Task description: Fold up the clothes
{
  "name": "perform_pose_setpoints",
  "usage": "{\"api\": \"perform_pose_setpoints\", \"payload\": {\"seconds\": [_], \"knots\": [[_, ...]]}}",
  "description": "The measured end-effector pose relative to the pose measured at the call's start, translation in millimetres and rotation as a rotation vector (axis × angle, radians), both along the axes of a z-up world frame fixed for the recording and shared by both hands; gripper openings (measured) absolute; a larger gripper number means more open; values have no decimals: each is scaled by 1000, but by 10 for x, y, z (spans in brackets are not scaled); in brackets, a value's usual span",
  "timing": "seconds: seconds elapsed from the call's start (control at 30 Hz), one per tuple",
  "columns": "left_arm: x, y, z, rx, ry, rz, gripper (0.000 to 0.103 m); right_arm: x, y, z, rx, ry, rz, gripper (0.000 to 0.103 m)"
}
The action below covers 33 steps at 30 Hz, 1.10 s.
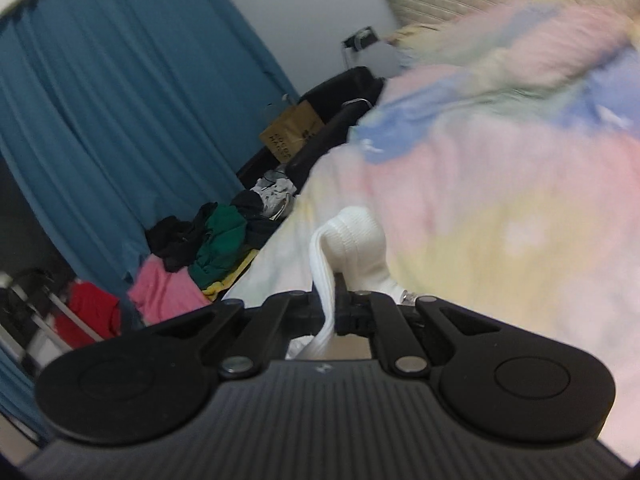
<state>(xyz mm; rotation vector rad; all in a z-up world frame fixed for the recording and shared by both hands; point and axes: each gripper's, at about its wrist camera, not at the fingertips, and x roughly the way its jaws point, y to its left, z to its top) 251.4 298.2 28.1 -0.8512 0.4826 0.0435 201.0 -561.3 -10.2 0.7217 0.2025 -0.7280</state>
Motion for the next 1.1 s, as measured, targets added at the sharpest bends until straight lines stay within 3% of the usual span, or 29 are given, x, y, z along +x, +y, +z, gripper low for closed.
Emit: {"api": "perform_pose_setpoints", "payload": {"seconds": [0.17, 0.3, 0.4, 0.5, 0.63, 0.73, 0.8, 0.87, 0.9, 0.93, 1.1], "knots": [[1188, -225, -354, 92, 65, 44, 7, 1148, -4, -309, -76, 114, 19, 6], [2013, -401, -772, 202, 205, 45, 7, 1797, -19, -755, -114, 221, 36, 6], [2323, -536, -939, 287, 250, 15, 8, 2069, -13, -1049, -133, 278, 49, 6], [2384, -614, -1019, 344, 271, -13, 10, 2141, -7, -1175, -143, 294, 65, 7], [2193, -597, -982, 351, 255, -42, 14, 2018, -3, -1107, -113, 260, 90, 14], [1875, -567, -874, 361, 219, -65, 37, 1808, -5, -1017, -58, 231, 148, 32], [1608, -568, -777, 368, 168, -74, 56, 1565, 65, -965, -44, 206, 151, 49], [1319, -584, -703, 375, 158, -56, 67, 1311, 129, -918, -15, 182, 136, 60], [1155, -581, -680, 356, 152, -54, 68, 1179, 153, -900, 9, 166, 131, 61], [992, -577, -659, 335, 146, -53, 69, 1033, 178, -895, 41, 140, 137, 61], [11, -421, -811, -23, 90, 0, 83, 254, 358, -1007, 140, 50, 161, 62]]}}
